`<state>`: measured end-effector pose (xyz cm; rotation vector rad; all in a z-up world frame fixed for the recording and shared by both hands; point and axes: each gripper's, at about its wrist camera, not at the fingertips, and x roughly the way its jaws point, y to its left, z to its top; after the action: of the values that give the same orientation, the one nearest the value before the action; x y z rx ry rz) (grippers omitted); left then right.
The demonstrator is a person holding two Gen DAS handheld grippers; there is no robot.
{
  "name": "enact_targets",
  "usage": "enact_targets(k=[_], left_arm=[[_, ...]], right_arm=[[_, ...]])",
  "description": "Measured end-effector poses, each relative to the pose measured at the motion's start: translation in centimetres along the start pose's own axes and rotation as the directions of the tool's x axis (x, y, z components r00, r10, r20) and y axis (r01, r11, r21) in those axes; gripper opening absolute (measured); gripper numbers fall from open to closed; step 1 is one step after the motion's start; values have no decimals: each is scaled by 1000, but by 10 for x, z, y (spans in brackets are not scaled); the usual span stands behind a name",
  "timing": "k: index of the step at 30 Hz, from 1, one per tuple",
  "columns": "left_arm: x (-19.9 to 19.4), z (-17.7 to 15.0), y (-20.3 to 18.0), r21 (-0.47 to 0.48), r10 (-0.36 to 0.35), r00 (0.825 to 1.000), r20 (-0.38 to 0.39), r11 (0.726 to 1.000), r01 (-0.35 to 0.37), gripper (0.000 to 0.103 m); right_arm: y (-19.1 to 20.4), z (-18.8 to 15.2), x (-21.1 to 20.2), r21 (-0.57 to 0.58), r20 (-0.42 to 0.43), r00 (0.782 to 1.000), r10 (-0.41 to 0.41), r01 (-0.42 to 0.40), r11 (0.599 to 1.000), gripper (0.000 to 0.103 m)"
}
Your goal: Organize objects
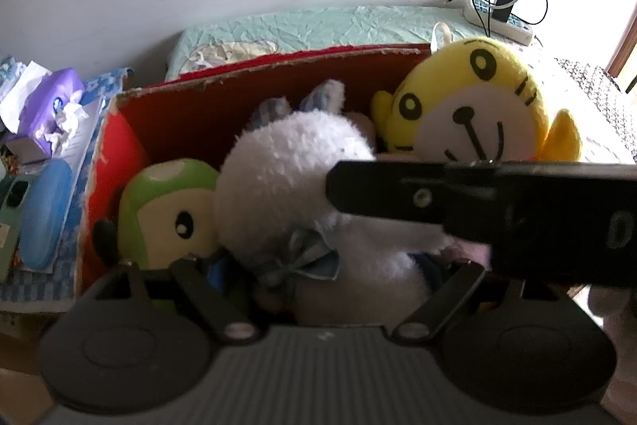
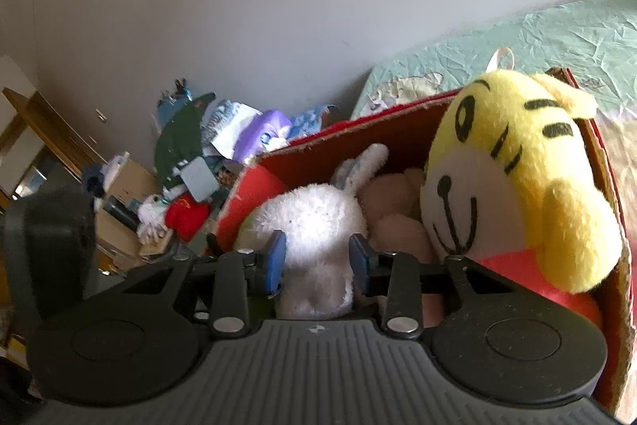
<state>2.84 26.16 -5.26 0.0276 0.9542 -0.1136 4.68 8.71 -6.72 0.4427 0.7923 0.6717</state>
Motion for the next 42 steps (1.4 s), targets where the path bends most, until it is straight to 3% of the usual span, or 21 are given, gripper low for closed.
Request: enact_targets(k=[23,33,42], left_arm=[[8,-7,-8,24,12,1000,-6,1000,-12,93],[9,-7,-11,25,13,1000,-5,1000,-13,94],[11,-7,-10,26,10,1000,-7,1000,-10,95]], right_arm=[[-10,-10,0,50,-23,1000,3,-2,999,41],[-15,-11,-13,74,9,1000,23,-23,997,40],[-28,-13,-18,115,32,999,6,-10,993,29]])
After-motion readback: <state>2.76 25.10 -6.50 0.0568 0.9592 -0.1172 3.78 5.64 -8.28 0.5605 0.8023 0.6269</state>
